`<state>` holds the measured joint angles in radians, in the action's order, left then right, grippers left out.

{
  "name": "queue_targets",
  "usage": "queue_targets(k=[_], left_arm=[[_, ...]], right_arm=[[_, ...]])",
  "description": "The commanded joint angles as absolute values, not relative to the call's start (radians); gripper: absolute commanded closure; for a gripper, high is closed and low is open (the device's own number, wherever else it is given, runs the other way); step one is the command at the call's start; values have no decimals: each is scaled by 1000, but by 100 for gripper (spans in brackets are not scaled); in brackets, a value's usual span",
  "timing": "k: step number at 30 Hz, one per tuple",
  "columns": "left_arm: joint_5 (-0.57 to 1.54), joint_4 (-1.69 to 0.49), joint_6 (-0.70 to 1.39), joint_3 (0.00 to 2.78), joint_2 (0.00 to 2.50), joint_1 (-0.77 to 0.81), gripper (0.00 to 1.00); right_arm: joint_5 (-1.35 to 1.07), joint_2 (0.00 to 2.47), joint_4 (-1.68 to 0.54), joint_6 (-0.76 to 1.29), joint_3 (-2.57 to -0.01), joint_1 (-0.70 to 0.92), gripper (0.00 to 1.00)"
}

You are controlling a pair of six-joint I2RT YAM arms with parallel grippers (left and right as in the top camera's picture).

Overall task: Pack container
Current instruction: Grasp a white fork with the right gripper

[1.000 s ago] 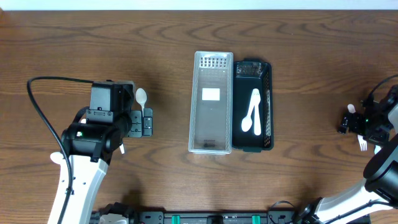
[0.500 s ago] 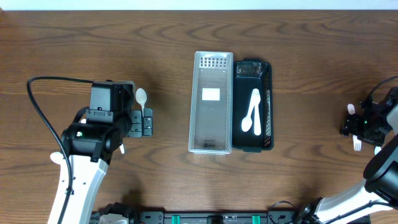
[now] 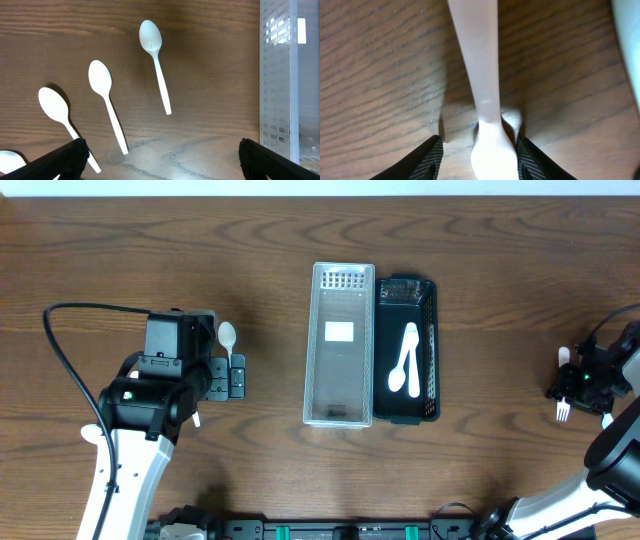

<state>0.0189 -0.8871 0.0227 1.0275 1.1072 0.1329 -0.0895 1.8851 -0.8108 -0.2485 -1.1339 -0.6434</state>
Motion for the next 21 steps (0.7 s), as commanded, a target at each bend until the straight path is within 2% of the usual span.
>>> queue_targets(k=[1,4,7,21], left_arm=[[8,-889,24,1047,1110,136,2],[8,-890,24,1047,1110,136,2],[8,-889,24,1047,1110,136,2],[8,-890,24,1047,1110,136,2]], right_arm=[[-120,1900,-828,-240,-1109,-647,49],[-120,1900,-834,-240,-1109,-647,50],[-120,1900,-840,-239,-1109,-647,55],[-119,1900,-846,-220,-1108,-647,68]])
